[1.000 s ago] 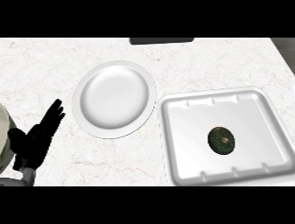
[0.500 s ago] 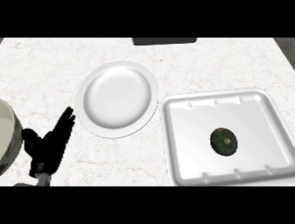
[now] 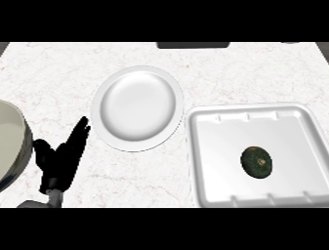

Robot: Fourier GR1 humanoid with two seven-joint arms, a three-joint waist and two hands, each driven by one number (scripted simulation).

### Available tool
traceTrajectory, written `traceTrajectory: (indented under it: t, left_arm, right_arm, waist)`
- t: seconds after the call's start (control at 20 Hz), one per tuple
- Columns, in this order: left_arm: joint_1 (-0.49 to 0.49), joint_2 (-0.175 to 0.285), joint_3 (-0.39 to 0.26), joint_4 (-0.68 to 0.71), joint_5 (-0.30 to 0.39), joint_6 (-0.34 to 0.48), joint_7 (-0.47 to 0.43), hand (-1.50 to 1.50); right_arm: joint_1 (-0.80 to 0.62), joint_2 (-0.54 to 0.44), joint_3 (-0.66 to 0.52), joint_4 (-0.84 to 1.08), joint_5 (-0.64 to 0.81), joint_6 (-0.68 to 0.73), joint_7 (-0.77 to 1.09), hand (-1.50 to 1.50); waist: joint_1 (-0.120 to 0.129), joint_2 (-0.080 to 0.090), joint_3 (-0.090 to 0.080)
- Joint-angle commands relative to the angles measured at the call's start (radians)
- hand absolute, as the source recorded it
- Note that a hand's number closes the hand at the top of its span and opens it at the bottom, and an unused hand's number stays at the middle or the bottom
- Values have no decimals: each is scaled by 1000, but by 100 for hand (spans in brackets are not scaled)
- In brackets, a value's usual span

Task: Pick the squash from the tray and place it in the plate

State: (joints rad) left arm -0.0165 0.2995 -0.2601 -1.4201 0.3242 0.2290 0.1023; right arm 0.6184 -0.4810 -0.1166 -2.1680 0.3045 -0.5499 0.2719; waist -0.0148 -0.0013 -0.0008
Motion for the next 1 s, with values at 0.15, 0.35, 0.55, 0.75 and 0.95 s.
traceTrajectory:
  t: [0.15,0.35,0.55,0.75,0.95]
  left_arm:
    - [2,-18,-31,-1,-6,-9,63,0]
    - [3,-9,-34,-47,-5,-14,105,0]
    - [-42,-60,-33,44,-43,6,72,0]
    - [62,-37,-34,-90,-44,8,92,0]
    - [18,-42,8,-17,-35,-35,77,0]
  right_arm:
    - [63,-102,86,-215,196,182,402,-150]
    - [-138,-93,208,-178,328,253,642,-150]
    - [-303,-36,349,-119,469,304,787,-150]
    - [-430,16,346,16,507,386,839,-150]
    - [-502,99,370,74,472,445,854,-150]
  waist:
    - [23,6,-3]
    - [56,11,-2]
    - [33,7,-1]
    - [33,2,0]
    - [22,2,0]
